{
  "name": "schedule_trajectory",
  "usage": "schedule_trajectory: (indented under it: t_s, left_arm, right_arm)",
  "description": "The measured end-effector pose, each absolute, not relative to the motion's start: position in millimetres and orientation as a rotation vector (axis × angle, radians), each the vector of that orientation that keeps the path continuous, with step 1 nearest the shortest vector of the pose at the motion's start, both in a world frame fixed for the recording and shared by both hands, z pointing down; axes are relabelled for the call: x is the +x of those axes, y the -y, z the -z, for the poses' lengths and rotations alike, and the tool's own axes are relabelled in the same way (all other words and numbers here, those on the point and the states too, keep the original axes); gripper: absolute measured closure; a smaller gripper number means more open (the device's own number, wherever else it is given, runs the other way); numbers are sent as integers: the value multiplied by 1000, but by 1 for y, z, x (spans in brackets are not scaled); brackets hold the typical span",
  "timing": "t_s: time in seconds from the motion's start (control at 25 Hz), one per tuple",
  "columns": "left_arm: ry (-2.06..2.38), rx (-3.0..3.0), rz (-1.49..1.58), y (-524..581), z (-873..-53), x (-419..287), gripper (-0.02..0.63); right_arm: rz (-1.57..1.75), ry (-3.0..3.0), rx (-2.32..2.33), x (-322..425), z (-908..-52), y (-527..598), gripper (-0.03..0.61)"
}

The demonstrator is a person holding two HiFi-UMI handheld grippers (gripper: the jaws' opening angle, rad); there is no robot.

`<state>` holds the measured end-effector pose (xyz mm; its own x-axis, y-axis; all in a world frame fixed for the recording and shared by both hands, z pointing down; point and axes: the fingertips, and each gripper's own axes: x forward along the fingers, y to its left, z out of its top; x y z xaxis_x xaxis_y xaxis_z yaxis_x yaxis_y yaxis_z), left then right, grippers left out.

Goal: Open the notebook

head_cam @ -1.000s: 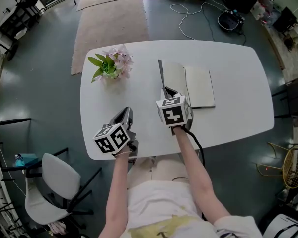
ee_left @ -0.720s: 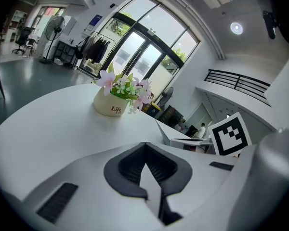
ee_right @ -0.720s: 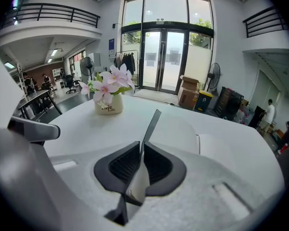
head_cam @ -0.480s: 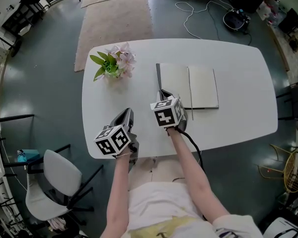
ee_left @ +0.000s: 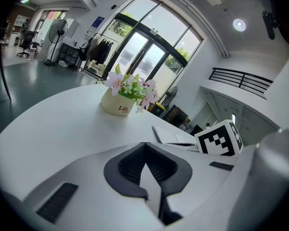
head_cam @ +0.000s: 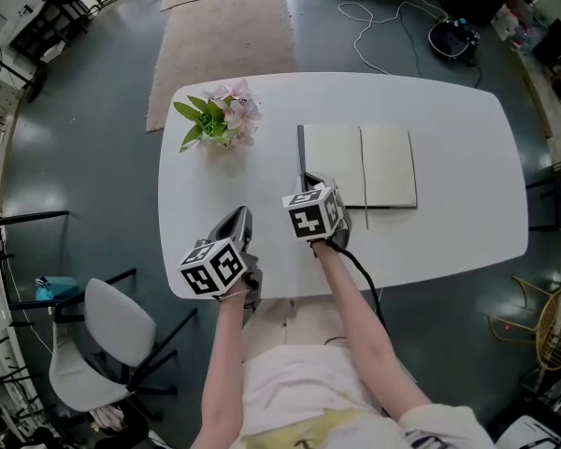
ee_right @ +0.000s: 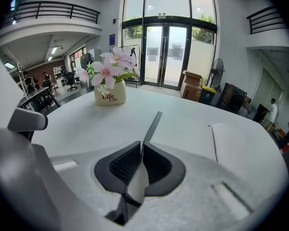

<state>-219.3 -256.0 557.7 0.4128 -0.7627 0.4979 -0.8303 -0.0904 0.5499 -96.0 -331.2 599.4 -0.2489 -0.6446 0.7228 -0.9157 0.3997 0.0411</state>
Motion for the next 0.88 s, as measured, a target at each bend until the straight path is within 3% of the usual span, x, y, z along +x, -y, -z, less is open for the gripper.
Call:
schedule_trajectory:
  t_s: [0.88]
  left_arm:
    - [1311, 1991, -155, 273, -540, -171, 615]
  right_arm:
    - [-713, 2234, 1266, -76, -582, 326, 554]
